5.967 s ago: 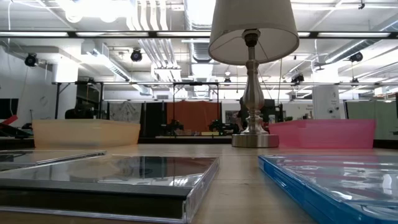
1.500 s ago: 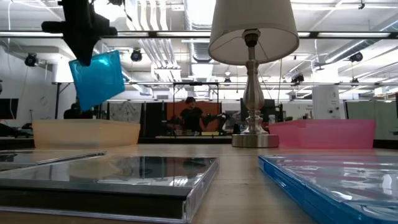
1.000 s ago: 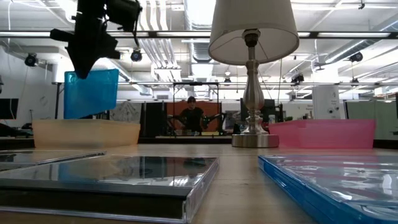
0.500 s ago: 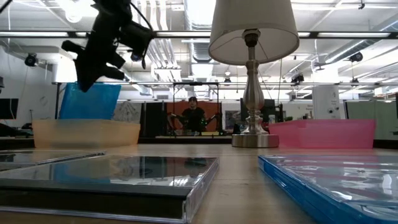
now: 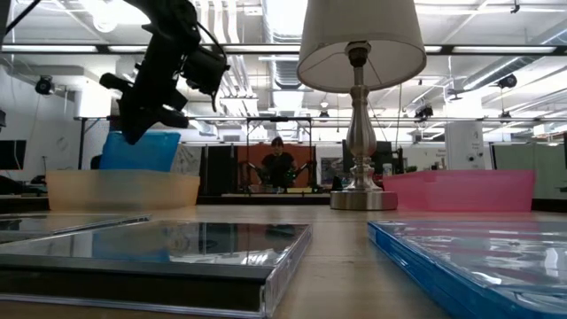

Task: Pick & place jewel cases by type
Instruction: Put the blue cd case into the orange bin

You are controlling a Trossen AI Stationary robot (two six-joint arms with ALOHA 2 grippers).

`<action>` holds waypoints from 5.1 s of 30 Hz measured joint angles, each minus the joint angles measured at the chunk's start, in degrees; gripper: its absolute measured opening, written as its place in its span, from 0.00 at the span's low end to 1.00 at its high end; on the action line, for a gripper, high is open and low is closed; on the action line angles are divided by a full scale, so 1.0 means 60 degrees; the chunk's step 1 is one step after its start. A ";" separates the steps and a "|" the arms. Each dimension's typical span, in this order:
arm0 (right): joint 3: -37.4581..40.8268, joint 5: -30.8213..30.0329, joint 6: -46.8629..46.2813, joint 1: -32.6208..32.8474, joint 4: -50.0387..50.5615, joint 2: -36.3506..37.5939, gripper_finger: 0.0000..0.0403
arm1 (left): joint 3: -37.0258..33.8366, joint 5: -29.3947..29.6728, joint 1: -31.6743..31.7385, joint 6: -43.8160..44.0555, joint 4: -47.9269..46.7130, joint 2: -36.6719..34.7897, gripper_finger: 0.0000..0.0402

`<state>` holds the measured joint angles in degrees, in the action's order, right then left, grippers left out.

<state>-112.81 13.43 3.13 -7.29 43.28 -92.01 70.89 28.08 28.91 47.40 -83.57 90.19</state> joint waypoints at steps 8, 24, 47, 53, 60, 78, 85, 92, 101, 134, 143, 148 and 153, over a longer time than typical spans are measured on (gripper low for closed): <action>0.0003 0.0000 0.0042 0.0000 0.0002 -0.0002 0.33 | 0.0000 0.0008 0.0127 0.0011 0.0001 -0.0036 0.03; 0.0004 0.0000 0.0038 0.0000 -0.0006 0.0000 0.33 | -0.0457 -0.0022 0.0229 0.0351 0.0407 -0.0040 0.04; 0.0004 0.0004 0.0089 0.0000 -0.0017 0.0004 0.32 | -0.0805 -0.0750 0.0233 -0.0008 0.2651 -0.0044 0.09; 0.0004 0.0004 0.0089 0.0000 -0.0017 0.0011 0.33 | -0.0805 -0.0791 0.0237 -0.0385 0.3169 -0.0044 0.10; 0.0004 0.0001 0.0210 0.0000 -0.0034 0.0018 0.32 | -0.0801 -0.1315 0.0237 -0.0701 0.3306 -0.0044 0.10; 0.0004 -0.0022 0.0344 -0.0007 -0.0121 0.0018 0.34 | -0.0798 -0.4097 0.0132 -0.0601 0.2944 -0.0069 0.38; 0.0004 -0.0058 0.0350 -0.0036 -0.0127 0.0018 0.33 | -0.0594 -0.3129 0.0023 -0.0762 0.2919 -0.0369 0.38; 0.0004 -0.0069 0.0348 -0.0036 -0.0119 0.0018 0.32 | -0.0040 -0.2827 0.0040 -0.1781 0.3001 -0.0548 0.35; 0.0004 -0.0084 0.0348 -0.0036 0.0171 0.0018 0.31 | 0.0512 -0.2997 -0.0404 -0.2297 0.3007 -0.1289 0.04; 0.0004 -0.0016 -0.0766 0.1559 0.3336 0.0018 0.03 | 0.0488 -0.2944 -0.4973 -0.2969 0.5353 -0.3894 0.00; 0.0206 -0.0377 -0.2074 0.2791 0.4204 0.0018 0.02 | 0.0488 -0.3020 -0.5605 -0.3133 0.5889 -0.3887 0.00; 0.0720 -0.0626 -0.3080 0.3596 0.4278 0.0018 0.02 | 0.0484 -0.3117 -0.6060 -0.3317 0.6459 -0.3560 0.00; 0.1368 -0.1029 -0.4280 0.4297 0.3959 0.0026 0.02 | 0.0484 -0.3524 -0.6406 -0.3701 0.7191 -0.2903 0.00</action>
<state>-104.61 7.26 -22.55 18.49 67.04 -91.85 73.80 6.93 -9.53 25.19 -40.42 72.77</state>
